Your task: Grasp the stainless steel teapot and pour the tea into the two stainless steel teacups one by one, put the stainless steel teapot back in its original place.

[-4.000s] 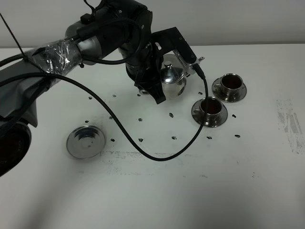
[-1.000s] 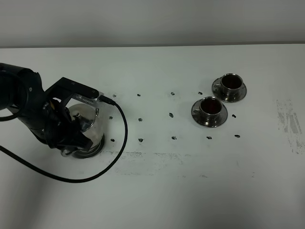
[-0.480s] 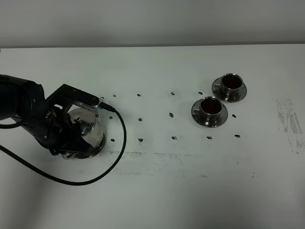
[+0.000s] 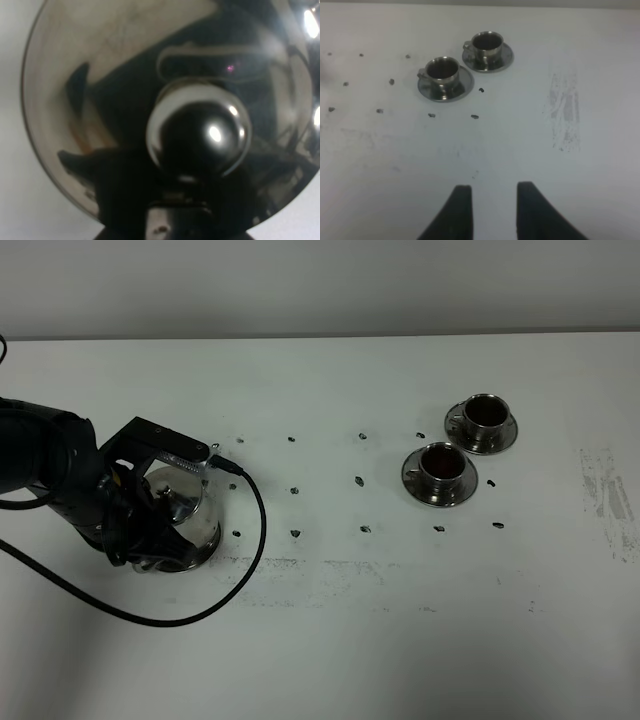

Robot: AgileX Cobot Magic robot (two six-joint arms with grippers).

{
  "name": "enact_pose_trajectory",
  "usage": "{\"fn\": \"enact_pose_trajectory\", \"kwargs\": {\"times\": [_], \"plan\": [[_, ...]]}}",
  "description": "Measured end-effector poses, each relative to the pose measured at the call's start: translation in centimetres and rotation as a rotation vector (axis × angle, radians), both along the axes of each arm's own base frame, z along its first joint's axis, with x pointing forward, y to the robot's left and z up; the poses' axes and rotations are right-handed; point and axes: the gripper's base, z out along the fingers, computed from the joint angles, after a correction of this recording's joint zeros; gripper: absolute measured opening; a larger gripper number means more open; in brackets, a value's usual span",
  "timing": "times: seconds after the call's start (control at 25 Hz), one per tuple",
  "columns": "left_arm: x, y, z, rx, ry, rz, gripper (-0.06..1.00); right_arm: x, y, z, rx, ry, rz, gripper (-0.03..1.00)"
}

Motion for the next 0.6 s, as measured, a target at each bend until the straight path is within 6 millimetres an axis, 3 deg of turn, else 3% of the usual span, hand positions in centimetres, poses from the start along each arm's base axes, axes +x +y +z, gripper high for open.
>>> {"fn": "enact_pose_trajectory", "kwargs": {"times": [0.36, 0.6], "plan": [[-0.01, 0.00, 0.00, 0.001, 0.002, -0.001, 0.19, 0.00, 0.00, 0.00, 0.000, 0.000, 0.000, 0.24], [0.02, -0.01, 0.03, -0.001, -0.003, -0.001, 0.42, 0.00, 0.00, 0.00, 0.000, 0.000, 0.000, 0.24]]}}
